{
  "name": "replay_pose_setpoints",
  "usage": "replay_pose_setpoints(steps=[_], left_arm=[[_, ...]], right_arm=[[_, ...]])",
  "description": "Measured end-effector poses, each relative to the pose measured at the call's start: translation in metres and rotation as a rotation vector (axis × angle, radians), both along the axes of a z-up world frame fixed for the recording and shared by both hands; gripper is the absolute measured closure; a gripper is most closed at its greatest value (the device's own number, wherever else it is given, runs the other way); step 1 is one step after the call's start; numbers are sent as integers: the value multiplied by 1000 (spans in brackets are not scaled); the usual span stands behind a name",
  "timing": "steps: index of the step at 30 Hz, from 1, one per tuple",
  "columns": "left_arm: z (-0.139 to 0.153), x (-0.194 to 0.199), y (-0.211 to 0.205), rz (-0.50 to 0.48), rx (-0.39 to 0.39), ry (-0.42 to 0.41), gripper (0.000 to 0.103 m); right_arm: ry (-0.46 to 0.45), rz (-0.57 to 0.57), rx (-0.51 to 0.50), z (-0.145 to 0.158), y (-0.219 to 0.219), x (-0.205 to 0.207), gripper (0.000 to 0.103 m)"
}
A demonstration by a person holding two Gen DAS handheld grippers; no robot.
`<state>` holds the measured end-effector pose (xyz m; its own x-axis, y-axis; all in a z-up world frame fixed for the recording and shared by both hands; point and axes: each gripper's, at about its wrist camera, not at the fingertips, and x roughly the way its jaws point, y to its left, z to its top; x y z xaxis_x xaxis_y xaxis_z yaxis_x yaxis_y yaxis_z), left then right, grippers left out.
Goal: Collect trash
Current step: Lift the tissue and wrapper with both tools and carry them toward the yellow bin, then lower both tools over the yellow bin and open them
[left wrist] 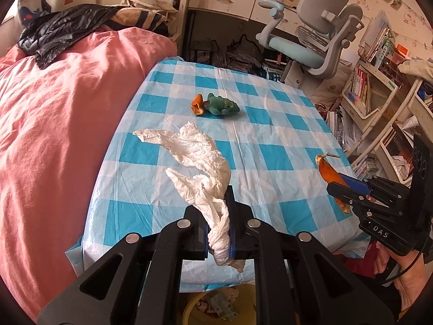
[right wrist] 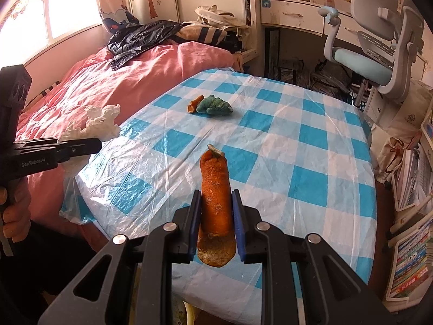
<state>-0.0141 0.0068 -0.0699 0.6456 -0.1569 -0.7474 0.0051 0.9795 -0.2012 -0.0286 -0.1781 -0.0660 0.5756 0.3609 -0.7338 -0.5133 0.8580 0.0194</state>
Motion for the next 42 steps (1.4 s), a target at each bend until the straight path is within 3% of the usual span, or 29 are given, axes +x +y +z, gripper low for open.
replay_pose_setpoints(steps=[11, 24, 42], left_arm=[[4, -24, 0, 5, 18, -33, 93], [5, -68, -5, -11, 6, -60, 93], [-8, -95, 8, 21, -13, -16, 93]], right_arm=[[-65, 53, 41, 18, 7, -27, 80], [-63, 54, 50, 20, 12, -70, 80], [35, 210, -40, -24, 58, -127, 80]])
